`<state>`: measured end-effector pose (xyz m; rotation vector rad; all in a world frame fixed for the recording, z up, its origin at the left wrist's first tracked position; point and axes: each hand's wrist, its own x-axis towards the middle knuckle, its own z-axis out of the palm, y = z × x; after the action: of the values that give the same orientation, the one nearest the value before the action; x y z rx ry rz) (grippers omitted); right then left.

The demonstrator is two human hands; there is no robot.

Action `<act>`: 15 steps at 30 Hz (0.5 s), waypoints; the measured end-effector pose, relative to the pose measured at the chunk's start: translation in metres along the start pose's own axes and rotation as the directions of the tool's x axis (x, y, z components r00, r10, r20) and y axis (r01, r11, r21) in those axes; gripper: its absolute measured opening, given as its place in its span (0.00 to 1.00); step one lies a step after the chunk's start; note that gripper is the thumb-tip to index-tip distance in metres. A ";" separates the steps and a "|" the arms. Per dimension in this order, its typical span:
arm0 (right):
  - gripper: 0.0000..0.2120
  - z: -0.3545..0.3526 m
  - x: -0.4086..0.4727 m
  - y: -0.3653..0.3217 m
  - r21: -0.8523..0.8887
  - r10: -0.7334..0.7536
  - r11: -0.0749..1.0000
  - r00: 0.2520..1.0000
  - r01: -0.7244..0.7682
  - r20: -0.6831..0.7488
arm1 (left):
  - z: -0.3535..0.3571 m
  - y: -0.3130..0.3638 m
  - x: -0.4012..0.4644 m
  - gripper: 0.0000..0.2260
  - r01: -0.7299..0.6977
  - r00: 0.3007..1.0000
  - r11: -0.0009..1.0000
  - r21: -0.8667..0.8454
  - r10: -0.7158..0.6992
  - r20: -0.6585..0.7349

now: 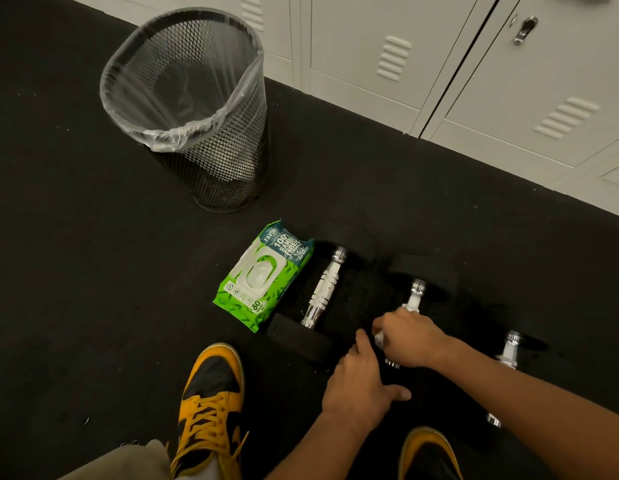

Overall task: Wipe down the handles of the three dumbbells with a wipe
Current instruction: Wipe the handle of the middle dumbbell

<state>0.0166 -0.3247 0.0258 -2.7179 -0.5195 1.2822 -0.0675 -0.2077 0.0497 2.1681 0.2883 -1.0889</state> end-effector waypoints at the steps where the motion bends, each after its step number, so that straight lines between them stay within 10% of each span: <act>1: 0.11 -0.002 -0.001 0.000 -0.002 -0.004 1.000 1.000 0.004 0.005 | 0.001 0.000 0.000 0.51 0.007 1.000 1.000 -0.012 -0.007 -0.005; 15: 0.13 -0.048 0.002 0.015 -0.389 -0.047 0.921 0.995 0.008 -0.090 | 0.011 0.006 -0.001 0.53 0.093 0.995 0.986 -0.141 -0.095 -0.008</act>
<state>0.0588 -0.3352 0.0517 -3.0550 -0.8839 1.1339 -0.0723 -0.2187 0.0491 2.0559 0.4642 -1.0713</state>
